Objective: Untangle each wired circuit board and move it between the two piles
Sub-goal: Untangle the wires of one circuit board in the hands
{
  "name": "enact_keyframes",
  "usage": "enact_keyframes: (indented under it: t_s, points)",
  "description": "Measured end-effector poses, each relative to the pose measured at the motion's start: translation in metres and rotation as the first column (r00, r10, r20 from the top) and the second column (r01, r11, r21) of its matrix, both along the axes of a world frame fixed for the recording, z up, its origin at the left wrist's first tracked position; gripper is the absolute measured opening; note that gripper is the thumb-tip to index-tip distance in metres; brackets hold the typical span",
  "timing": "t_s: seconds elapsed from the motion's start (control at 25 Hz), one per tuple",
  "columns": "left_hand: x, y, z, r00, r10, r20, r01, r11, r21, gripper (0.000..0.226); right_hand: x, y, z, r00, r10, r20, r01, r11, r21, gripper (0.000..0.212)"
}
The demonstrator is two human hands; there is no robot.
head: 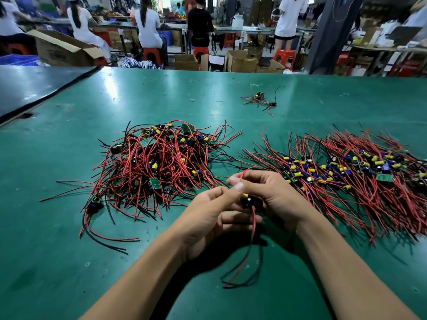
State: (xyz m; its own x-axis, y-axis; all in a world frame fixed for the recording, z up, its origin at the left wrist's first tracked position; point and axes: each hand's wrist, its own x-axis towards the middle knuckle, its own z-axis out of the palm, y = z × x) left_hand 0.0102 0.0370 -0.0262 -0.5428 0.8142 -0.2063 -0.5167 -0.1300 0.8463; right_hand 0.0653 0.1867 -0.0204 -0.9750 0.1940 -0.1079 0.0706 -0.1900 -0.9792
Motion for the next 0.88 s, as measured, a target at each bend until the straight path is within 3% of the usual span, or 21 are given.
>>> enact_keyframes:
  t_s: [0.24, 0.4, 0.48, 0.68, 0.88]
  points:
    - [0.000, 0.002, -0.006, 0.987, 0.106, -0.117, -0.111, 0.993, -0.040, 0.034, -0.002, -0.004, -0.003, 0.999, -0.051, -0.001, 0.051, 0.998, -0.024, 0.022]
    - [0.002, 0.004, -0.007, 0.969, 0.056, -0.243, -0.079, 0.993, -0.086, 0.017, -0.006, 0.005, -0.006, 0.956, -0.289, -0.058, 0.294, 0.918, 0.266, 0.014]
    - [0.004, 0.006, -0.007, 0.951, 0.042, -0.306, -0.077, 0.992, -0.102, 0.007, -0.006, 0.009, -0.006, 0.936, -0.338, -0.096, 0.351, 0.887, 0.300, 0.014]
    - [0.006, 0.009, -0.010, 0.947, 0.153, -0.282, -0.171, 0.984, -0.040, 0.015, -0.005, -0.003, -0.002, 0.975, -0.219, -0.048, 0.223, 0.966, 0.133, 0.026]
    - [0.004, 0.008, -0.013, 0.858, 0.225, -0.462, -0.276, 0.960, -0.044, 0.014, 0.001, -0.011, 0.000, 0.995, 0.029, 0.092, -0.036, 0.997, 0.071, 0.031]
